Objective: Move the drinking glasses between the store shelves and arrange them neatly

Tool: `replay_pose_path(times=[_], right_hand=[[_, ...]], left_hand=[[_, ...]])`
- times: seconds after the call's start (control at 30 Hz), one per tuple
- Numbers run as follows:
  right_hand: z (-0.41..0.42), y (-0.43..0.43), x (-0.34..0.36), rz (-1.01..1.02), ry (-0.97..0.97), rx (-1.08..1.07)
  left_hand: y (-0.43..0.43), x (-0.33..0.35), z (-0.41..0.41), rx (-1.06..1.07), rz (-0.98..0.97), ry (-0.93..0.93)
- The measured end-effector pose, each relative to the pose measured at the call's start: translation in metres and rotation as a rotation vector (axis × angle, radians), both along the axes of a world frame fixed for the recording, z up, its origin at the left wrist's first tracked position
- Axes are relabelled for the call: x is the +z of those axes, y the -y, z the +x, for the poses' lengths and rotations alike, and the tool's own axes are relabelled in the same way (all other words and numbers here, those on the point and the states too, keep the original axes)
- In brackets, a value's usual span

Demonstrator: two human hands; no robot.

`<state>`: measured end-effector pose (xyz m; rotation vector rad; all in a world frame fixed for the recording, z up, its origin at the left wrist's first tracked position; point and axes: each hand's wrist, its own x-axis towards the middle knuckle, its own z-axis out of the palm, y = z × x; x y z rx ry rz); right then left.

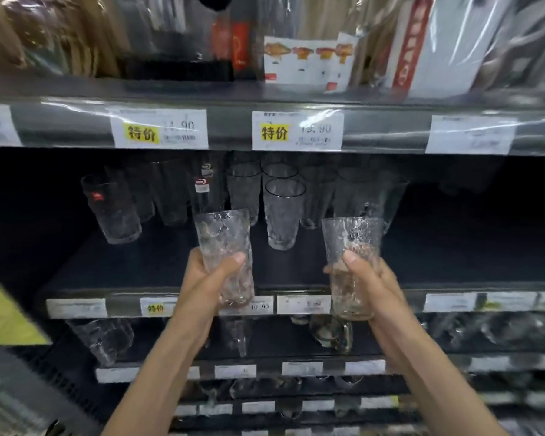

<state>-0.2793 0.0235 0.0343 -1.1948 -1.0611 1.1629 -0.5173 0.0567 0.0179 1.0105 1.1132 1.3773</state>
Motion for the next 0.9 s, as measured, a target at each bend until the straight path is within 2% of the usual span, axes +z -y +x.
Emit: replay_pose_path(times=[0.13,0.27,0.47,0.7,0.9], right_hand=[[0.006,-0.016,0.005,0.026,0.138,-0.113],[0.017,-0.037,0.003,0.015,0.239,-0.174],[0.017,-0.067,-0.002,-0.012,0.310,-0.174],[0.023,-0.090,-0.012,-0.005,0.332,-0.147],[0.027,-0.108,-0.017,0.030,0.382,-0.068]], left_hand=[[-0.027,0.006,0.000,-0.013,0.068,-0.154],[-0.052,0.003,0.002,-0.031,0.070,-0.225],[-0.085,-0.007,0.004,-0.044,0.052,-0.236],[-0.105,-0.011,0.011,-0.017,0.118,-0.278],[-0.116,-0.016,0.009,-0.006,0.134,-0.320]])
